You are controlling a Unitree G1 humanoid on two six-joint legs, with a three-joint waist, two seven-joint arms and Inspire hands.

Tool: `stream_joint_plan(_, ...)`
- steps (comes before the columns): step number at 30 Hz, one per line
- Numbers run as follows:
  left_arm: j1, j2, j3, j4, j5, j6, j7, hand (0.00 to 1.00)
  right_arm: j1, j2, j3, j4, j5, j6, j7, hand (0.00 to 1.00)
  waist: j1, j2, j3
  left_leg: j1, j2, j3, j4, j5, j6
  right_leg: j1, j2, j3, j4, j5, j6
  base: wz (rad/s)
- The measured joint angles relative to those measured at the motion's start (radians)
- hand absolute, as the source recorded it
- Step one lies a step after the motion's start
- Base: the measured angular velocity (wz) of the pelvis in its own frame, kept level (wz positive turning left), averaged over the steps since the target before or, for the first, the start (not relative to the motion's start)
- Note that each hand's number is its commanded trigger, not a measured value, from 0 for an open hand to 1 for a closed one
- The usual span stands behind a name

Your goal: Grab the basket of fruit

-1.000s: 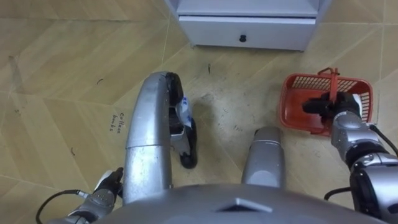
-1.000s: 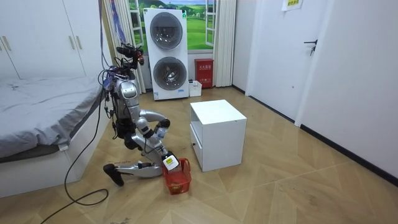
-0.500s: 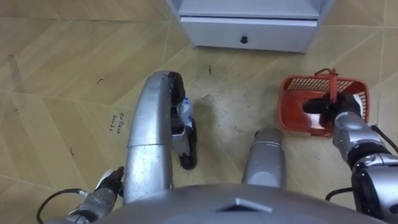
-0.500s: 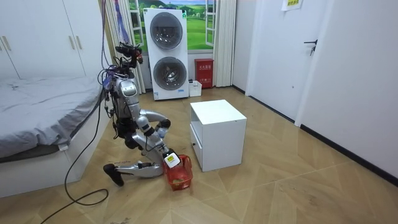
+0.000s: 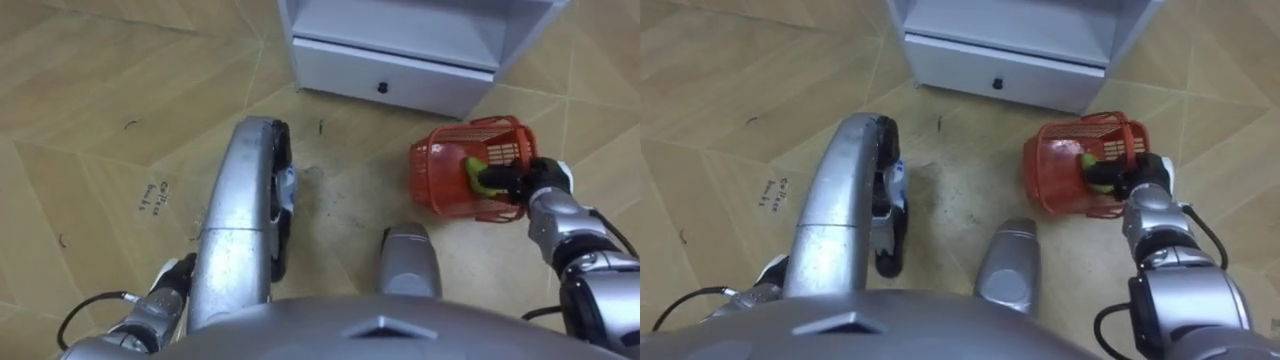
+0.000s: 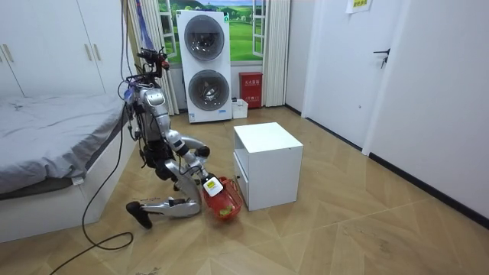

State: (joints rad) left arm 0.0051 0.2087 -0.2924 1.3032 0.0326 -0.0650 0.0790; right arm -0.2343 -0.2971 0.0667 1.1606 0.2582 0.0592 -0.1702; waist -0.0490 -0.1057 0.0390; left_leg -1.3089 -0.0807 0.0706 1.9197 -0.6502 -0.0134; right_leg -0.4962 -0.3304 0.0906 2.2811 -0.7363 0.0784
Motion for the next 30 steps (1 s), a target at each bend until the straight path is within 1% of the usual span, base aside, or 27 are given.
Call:
stream_joint_plan(1,0.0,-0.001,0.003,-0.002,0.0,0.001,0.003,0.0,-0.001,0.001,0.0,-0.006,-0.001,0.002,-0.002,1.0,0.001,0.004,-0.0027,0.001,0.002,-0.002,-0.008,0.0,0.0,-0.007,0.009,0.005,-0.013,0.0,0.0,-0.2)
stream_joint_plan(2,-0.004,-0.003,0.004,-0.007,-0.001,0.008,0.004,0.0,-0.011,0.001,0.002,-0.009,0.0,0.003,-0.006,1.0,0.003,0.017,-0.0034,0.008,0.004,-0.015,-0.026,0.001,0.001,-0.014,0.032,0.01,-0.049,0.0,0.001,-0.28)
stream_joint_plan(4,-0.015,-0.006,0.022,-0.01,-0.001,0.024,0.005,0.0,-0.028,0.006,0.011,-0.007,-0.005,0.004,-0.022,1.0,0.007,0.034,-0.0038,0.034,0.018,-0.03,-0.068,0.003,0.004,-0.017,0.061,0.014,-0.128,0.0,0.001,-0.38)
stream_joint_plan(5,-0.028,-0.006,0.036,-0.013,0.0,0.032,0.005,0.0,-0.043,0.01,0.015,-0.008,-0.016,0.005,-0.026,1.0,0.015,0.041,-0.008,0.055,0.029,-0.034,-0.123,0.006,0.003,-0.028,0.072,0.015,-0.203,0.0,0.001,-0.49)
stream_joint_plan(7,-0.043,-0.005,0.061,-0.016,0.001,0.042,0.007,0.0,-0.072,0.014,0.035,-0.008,-0.013,0.006,-0.038,1.0,0.031,0.045,-0.0068,0.096,0.056,-0.029,-0.227,0.041,0.022,-0.032,0.091,0.014,-0.358,0.001,0.004,-0.54)
stream_joint_plan(8,-0.045,-0.006,0.083,-0.023,0.004,0.046,0.008,0.0,-0.089,0.025,0.042,-0.008,-0.011,0.006,-0.051,1.0,0.033,0.044,-0.0065,0.137,0.065,-0.031,-0.305,0.075,0.035,-0.012,0.1,0.005,-0.487,0.005,0.011,-0.61)
stream_joint_plan(9,-0.04,-0.006,0.098,-0.021,0.008,0.051,0.008,0.0,-0.1,0.044,0.047,-0.015,-0.012,0.006,-0.065,1.0,0.034,0.041,-0.0053,0.173,0.072,-0.037,-0.373,0.131,0.059,0.027,0.11,-0.001,-0.637,0.016,0.03,-0.6)
stream_joint_plan(10,-0.038,-0.006,0.108,-0.021,0.013,0.054,0.008,0.0,-0.099,0.051,0.05,-0.022,-0.014,0.005,-0.07,1.0,0.035,0.037,-0.0017,0.189,0.075,-0.04,-0.384,0.172,0.078,0.057,0.114,-0.004,-0.716,0.022,0.035,-0.65)
stream_joint_plan(11,-0.02,-0.005,0.128,-0.023,0.03,0.06,0.005,0.0,-0.086,0.068,0.046,-0.031,-0.02,0.007,-0.078,1.0,0.05,0.04,0.0131,0.195,0.08,-0.017,-0.409,0.228,0.096,0.154,0.123,-0.013,-0.883,0.023,0.035,0.0)
stream_joint_plan(12,-0.02,-0.007,0.127,-0.048,0.061,0.061,0.001,0.0,-0.047,0.046,0.019,-0.066,-0.017,0.006,-0.096,1.0,0.049,0.019,0.0038,0.204,0.022,0.067,-0.612,0.224,0.108,0.218,0.103,-0.034,-1.034,0.025,0.04,0.27)
stream_joint_plan(13,-0.015,-0.011,0.128,-0.073,0.067,0.062,0.0,0.0,-0.038,0.026,0.007,-0.071,-0.017,0.005,-0.104,1.0,0.036,0.035,-0.0093,0.22,0.012,0.108,-0.726,0.273,0.148,0.242,0.102,-0.042,-1.092,0.029,0.042,0.57)
stream_joint_plan(14,-0.002,-0.002,0.138,-0.103,0.078,0.066,0.007,0.0,-0.033,0.026,-0.019,-0.069,-0.022,0.007,-0.116,1.0,0.056,0.01,-0.0085,0.244,0.003,0.121,-0.754,0.267,0.162,0.278,0.078,-0.064,-1.18,0.051,0.044,0.15)
stream_joint_plan(15,-0.001,-0.005,0.155,-0.108,0.088,0.081,0.025,0.0,-0.027,0.033,-0.039,-0.084,-0.033,0.006,-0.12,1.0,0.069,0.01,-0.0088,0.283,0.003,0.119,-0.801,0.262,0.169,0.305,0.087,-0.078,-1.264,0.132,0.033,-0.1)
stream_joint_plan(16,0.0,-0.005,0.156,-0.112,0.089,0.089,0.032,0.0,-0.022,0.038,-0.043,-0.092,-0.033,0.007,-0.12,1.0,0.076,0.01,-0.0089,0.314,0.003,0.117,-0.836,0.262,0.169,0.315,0.089,-0.077,-1.295,0.189,0.034,-0.31)
stream_joint_plan(17,0.009,-0.005,0.168,-0.127,0.098,0.104,0.048,0.0,-0.006,0.049,-0.046,-0.098,-0.036,0.007,-0.12,1.0,0.088,0.01,-0.0091,0.392,0.002,0.115,-0.916,0.264,0.167,0.323,0.091,-0.082,-1.32,0.322,0.033,-0.43)
stream_joint_plan(18,0.028,-0.001,0.174,-0.145,0.103,0.111,0.07,0.0,0.018,0.062,-0.049,-0.108,-0.053,0.005,-0.124,1.0,0.086,0.009,-0.0087,0.485,0.002,0.116,-0.996,0.269,0.161,0.315,0.092,-0.088,-1.304,0.429,0.022,-0.47)
stream_joint_plan(19,0.032,0.001,0.173,-0.144,0.105,0.111,0.08,0.0,0.032,0.067,-0.049,-0.108,-0.062,0.005,-0.125,1.0,0.086,0.01,-0.0085,0.535,0.002,0.115,-1.036,0.273,0.158,0.306,0.095,-0.093,-1.287,0.443,0.017,-0.47)
stream_joint_plan(20,0.033,0.004,0.174,-0.138,0.107,0.114,0.097,0.0,0.059,0.069,-0.05,-0.117,-0.068,0.005,-0.129,1.0,0.087,0.016,-0.0081,0.631,0.008,0.113,-1.109,0.284,0.151,0.272,0.11,-0.093,-1.238,0.42,0.008,-0.5)
stream_joint_plan(21,0.038,0.003,0.182,-0.137,0.104,0.11,0.111,0.0,0.093,0.068,-0.052,-0.137,-0.071,0.005,-0.14,1.0,0.095,0.027,-0.0135,0.709,0.022,0.111,-1.177,0.297,0.142,0.227,0.131,-0.098,-1.22,0.377,0.007,-0.49)
stream_joint_plan(22,0.04,0.003,0.183,-0.137,0.099,0.108,0.114,0.0,0.107,0.066,-0.051,-0.144,-0.071,0.005,-0.144,1.0,0.095,0.033,-0.0161,0.742,0.029,0.108,-1.206,0.303,0.136,0.205,0.137,-0.102,-1.231,0.355,0.009,-0.37)
stream_joint_plan(23,0.039,0.006,0.179,-0.138,0.097,0.105,0.12,0.0,0.133,0.066,-0.051,-0.16,-0.072,0.005,-0.151,1.0,0.084,0.041,-0.019,0.801,0.042,0.096,-1.258,0.319,0.123,0.179,0.137,-0.134,-1.296,0.325,0.016,-0.14)
stream_joint_plan(24,0.037,0.009,0.173,-0.138,0.097,0.098,0.132,0.0,0.148,0.066,-0.05,-0.17,-0.074,0.005,-0.157,1.0,0.078,0.043,-0.0188,0.846,0.055,0.089,-1.301,0.334,0.11,0.17,0.136,-0.162,-1.416,0.318,0.017,-0.07)
stream_joint_plan(25,0.037,0.008,0.174,-0.138,0.097,0.095,0.135,0.0,0.156,0.066,-0.051,-0.183,-0.074,0.005,-0.161,1.0,0.078,0.043,-0.0187,0.865,0.062,0.088,-1.315,0.338,0.103,0.173,0.132,-0.178,-1.49,0.321,0.015,-0.05)
stream_joint_plan(26,0.04,0.004,0.175,-0.136,0.097,0.096,0.136,0.0,0.164,0.067,-0.051,-0.21,-0.075,-0.001,-0.169,1.0,0.08,0.038,-0.0185,0.89,0.069,0.087,-1.321,0.343,0.095,0.183,0.128,-0.216,-1.648,0.331,0.015,0.0)
stream_joint_plan(27,0.044,-0.005,0.176,-0.14,0.098,0.1,0.135,0.0,0.173,0.064,-0.049,-0.23,-0.076,-0.013,-0.173,1.0,0.077,0.045,-0.0208,0.911,0.077,0.079,-1.319,0.35,0.081,0.211,0.135,-0.246,-1.696,0.342,0.003,0.0)
stream_joint_plan(28,0.05,-0.008,0.176,-0.145,0.097,0.101,0.135,0.0,0.177,0.064,-0.047,-0.235,-0.077,-0.015,-0.177,1.0,0.079,0.048,-0.0238,0.922,0.085,0.079,-1.329,0.357,0.07,0.229,0.145,-0.252,-1.719,0.354,-0.003,0.0)
stream_joint_plan(30,0.089,-0.007,0.205,-0.166,0.098,0.102,0.137,0.0,0.19,0.066,-0.032,-0.247,-0.109,-0.015,-0.177,1.0,0.078,0.061,-0.0294,0.979,0.108,0.078,-1.402,0.38,0.038,0.32,0.186,-0.283,-1.834,0.401,-0.028,0.02)
